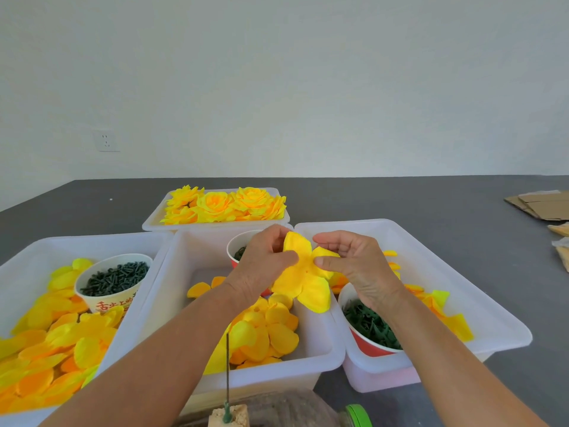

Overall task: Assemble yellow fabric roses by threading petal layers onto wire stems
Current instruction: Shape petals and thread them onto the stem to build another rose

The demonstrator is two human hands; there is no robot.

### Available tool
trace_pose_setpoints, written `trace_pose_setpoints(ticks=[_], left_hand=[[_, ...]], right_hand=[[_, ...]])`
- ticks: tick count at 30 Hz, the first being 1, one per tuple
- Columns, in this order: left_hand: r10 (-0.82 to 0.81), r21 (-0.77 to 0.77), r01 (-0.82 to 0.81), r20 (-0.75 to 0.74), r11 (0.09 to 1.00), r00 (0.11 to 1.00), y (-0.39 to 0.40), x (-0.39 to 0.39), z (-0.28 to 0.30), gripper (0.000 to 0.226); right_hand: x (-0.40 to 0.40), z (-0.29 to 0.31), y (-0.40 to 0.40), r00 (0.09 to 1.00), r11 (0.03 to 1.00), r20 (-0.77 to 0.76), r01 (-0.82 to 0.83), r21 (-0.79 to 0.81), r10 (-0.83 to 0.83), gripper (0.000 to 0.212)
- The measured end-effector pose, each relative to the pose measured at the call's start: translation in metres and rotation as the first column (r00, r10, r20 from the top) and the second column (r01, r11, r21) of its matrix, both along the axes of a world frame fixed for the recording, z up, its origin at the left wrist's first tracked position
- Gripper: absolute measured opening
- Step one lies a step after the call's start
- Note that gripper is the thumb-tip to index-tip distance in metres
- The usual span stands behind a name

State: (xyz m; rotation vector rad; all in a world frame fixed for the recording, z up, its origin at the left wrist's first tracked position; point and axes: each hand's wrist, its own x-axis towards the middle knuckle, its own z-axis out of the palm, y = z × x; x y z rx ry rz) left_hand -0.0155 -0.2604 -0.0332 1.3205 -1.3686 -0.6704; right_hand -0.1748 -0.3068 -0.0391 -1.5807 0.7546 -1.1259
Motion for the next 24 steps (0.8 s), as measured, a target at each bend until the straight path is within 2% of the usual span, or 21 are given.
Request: trace_pose_setpoints(ticks=[4, 6, 9, 11, 13, 17, 20, 22, 24], left_hand=[[-0.066, 0.035, 0.065, 0.041, 0.997, 0.997, 0.0008, -0.0011, -0.0037, 0.012], [-0.070, -0.003, 0.070, 0.016, 0.998, 0.997, 0.0009, 0.0006, -0.0037, 0.013], [-0.054, -0.107, 0.053, -0.008, 0.993, 0.999, 0.0034, 0.0009, 0.0006, 0.008], [-0.054, -0.148, 0.046, -0.054, 0.988, 0.997, 0.0048, -0.0001, 0.0034, 0.007], [-0.036, -0.156, 0.026, -0.065, 0.987, 0.997, 0.0052, -0.0001, 0.0048, 0.010], [-0.032, -0.108, 0.027, -0.049, 0.994, 0.998, 0.0061, -0.0001, 0.0036, 0.012], [-0.016, -0.031, 0.014, -0.064, 0.999, 0.998, 0.0047, -0.0017, 0.0030, 0.017], [-0.018, 0.066, 0.023, -0.079, 0.998, 0.997, 0.0049, -0.0028, 0.0026, 0.015], [-0.024, 0.166, 0.043, -0.112, 0.985, 0.993, 0.0048, -0.0031, 0.0016, 0.014]], right_hand=[[-0.0009, 0.0003, 0.0016, 0.999, 0.996, -0.043, -0.022, -0.089, 0.019, 0.038], [-0.0014, -0.0010, 0.0008, 0.999, 0.998, -0.048, -0.006, -0.060, 0.003, 0.034], [-0.0001, 0.0006, 0.0018, 0.992, 0.997, -0.119, 0.054, 0.047, -0.048, 0.014], [-0.0001, 0.0003, 0.0015, 0.984, 0.992, -0.179, 0.038, 0.118, -0.016, 0.038], [0.0006, 0.0008, 0.0003, 0.991, 0.986, -0.128, -0.014, 0.168, 0.036, 0.050], [0.0001, 0.0004, -0.0001, 0.997, 0.985, 0.048, -0.065, 0.158, 0.058, 0.025], [0.0003, -0.0030, -0.0012, 1.000, 1.000, 0.009, 0.013, 0.020, -0.013, 0.020], [0.0026, -0.0038, 0.0006, 0.997, 0.995, -0.080, -0.008, -0.098, 0.000, 0.021], [0.0047, -0.0040, 0.0036, 0.990, 0.988, -0.134, -0.057, -0.141, 0.038, 0.015]])
